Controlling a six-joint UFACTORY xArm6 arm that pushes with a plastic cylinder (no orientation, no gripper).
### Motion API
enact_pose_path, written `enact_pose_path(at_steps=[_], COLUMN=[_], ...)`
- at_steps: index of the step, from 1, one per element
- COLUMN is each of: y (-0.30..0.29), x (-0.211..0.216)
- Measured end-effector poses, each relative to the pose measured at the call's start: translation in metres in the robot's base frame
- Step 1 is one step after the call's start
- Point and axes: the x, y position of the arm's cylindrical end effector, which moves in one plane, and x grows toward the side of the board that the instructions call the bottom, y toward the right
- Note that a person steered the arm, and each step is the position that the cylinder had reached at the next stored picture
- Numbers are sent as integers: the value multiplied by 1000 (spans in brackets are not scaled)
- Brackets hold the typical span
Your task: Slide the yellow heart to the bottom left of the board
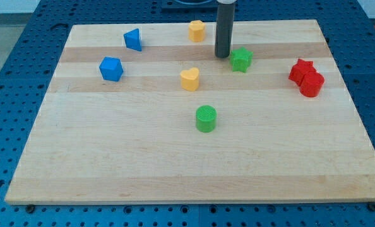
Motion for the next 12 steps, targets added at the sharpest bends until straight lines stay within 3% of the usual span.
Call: enact_pose_path(at_steps=[9,12], y=[-79,-121], x=[91,103])
